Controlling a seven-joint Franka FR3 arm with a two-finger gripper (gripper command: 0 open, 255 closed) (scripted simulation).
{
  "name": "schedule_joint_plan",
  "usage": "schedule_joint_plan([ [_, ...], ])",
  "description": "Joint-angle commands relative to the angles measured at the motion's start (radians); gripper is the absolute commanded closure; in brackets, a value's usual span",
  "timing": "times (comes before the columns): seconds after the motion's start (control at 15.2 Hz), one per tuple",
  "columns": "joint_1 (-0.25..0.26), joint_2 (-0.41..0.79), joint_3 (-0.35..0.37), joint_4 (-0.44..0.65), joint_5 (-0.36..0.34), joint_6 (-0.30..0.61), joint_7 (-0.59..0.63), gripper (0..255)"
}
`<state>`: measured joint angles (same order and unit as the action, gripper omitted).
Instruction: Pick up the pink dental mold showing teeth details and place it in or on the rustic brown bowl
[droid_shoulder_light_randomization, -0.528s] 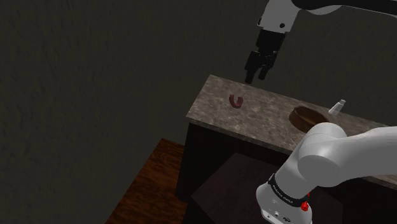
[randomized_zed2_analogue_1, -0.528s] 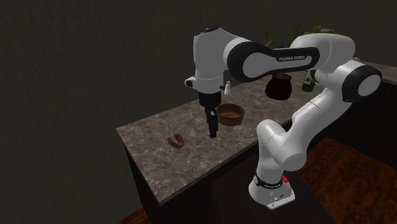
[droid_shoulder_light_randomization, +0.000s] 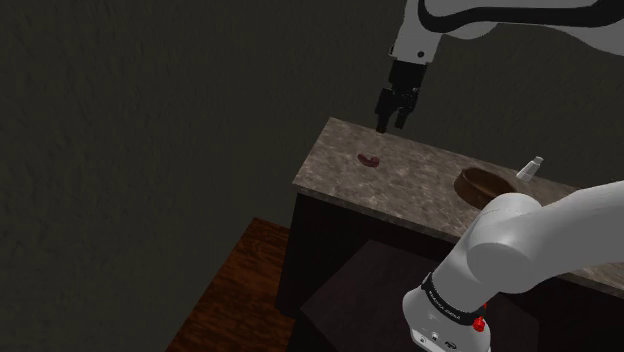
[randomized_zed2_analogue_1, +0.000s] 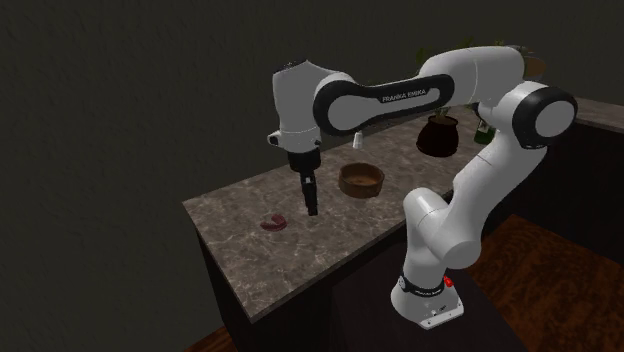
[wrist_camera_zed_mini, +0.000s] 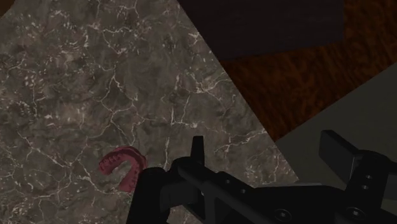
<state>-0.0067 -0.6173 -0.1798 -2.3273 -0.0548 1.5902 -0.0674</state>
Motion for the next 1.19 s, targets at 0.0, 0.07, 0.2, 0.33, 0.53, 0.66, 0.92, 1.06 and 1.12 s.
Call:
schedule_joint_plan([
  [0.0, -0.005, 0.074, -0.043, 0.031, -0.009, 0.024, -0.049, 0],
  [0.07, -0.007, 0.11, -0.061, 0.044, -0.011, 0.037, -0.071, 0],
  [0.2, -0.01, 0.186, -0.098, 0.076, -0.01, 0.06, -0.117, 0],
  [0.33, -0.013, 0.265, -0.132, 0.112, -0.004, 0.081, -0.163, 0],
  [0.53, -0.019, 0.389, -0.18, 0.176, 0.016, 0.105, -0.236, 0],
  [0.66, -0.025, 0.476, -0.207, 0.225, 0.036, 0.117, -0.286, 0],
  [0.92, -0.048, 0.658, -0.247, 0.338, 0.089, 0.126, -0.386, 0],
  [1.06, -0.067, 0.752, -0.259, 0.403, 0.119, 0.122, -0.434, 0],
  [1.12, -0.078, 0.799, -0.262, 0.438, 0.135, 0.118, -0.457, 0],
])
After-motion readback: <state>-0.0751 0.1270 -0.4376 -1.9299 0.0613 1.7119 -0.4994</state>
